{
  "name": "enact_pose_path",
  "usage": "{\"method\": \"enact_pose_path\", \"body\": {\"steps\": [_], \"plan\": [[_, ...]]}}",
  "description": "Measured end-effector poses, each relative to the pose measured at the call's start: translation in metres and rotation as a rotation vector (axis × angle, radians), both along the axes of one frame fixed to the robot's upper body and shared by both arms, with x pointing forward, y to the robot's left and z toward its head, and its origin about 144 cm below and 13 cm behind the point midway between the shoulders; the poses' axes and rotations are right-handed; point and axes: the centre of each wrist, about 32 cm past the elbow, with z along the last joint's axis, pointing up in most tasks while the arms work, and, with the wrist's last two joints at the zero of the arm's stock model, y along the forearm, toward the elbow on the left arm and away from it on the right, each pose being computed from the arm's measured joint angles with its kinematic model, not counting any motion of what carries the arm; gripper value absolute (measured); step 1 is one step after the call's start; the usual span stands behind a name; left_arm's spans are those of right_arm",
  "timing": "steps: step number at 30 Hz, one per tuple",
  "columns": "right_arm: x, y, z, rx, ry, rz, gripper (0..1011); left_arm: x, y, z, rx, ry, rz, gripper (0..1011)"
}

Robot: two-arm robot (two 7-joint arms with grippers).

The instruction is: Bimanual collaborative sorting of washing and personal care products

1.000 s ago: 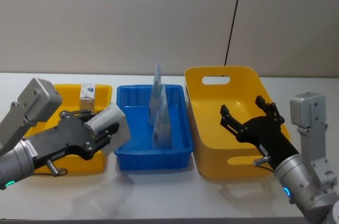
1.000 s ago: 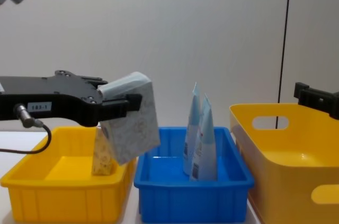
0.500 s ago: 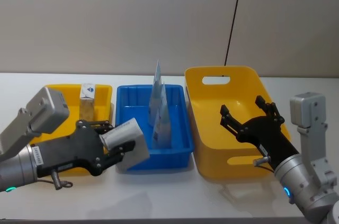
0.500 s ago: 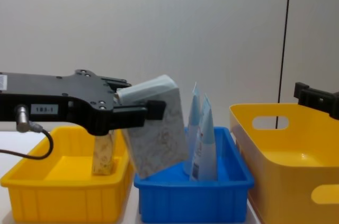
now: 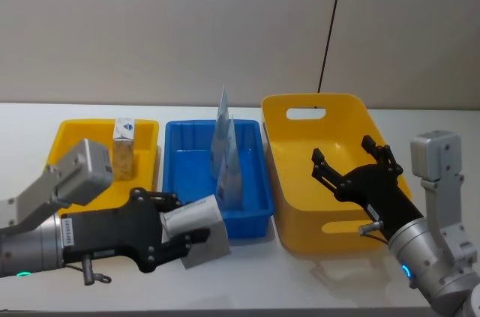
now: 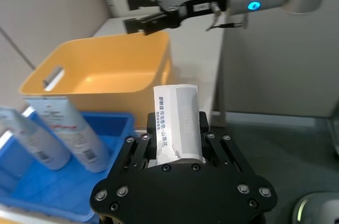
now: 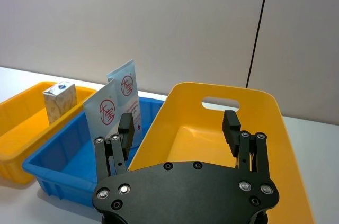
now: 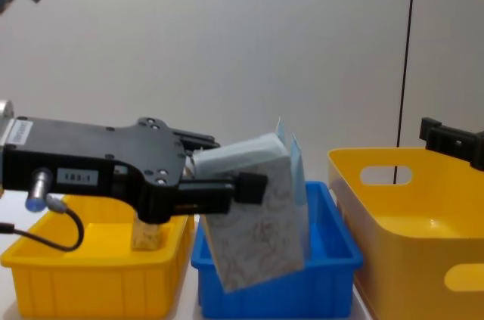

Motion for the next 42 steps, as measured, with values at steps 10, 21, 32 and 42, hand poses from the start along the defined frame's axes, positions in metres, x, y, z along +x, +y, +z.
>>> {"method": "enact_pose_path", "body": {"steps": [10, 21, 32, 42], "plan": [[0.0, 0.0, 0.0, 0.0, 0.0, 0.0, 1003, 0.007, -0.007, -0.004, 0.02, 0.032, -0.09, 363], [0.0, 0.0, 0.0, 0.0, 0.0, 0.0, 1003, 0.01, -0.011, -0.007, 0.03, 0.056, -0.138, 363], [0.0, 0.0, 0.0, 0.0, 0.0, 0.0, 1003, 0.012, -0.013, -0.009, 0.034, 0.065, -0.159, 363], [0.0, 0.0, 0.0, 0.0, 0.0, 0.0, 1003, 0.012, -0.014, -0.009, 0.036, 0.069, -0.168, 363]]}}
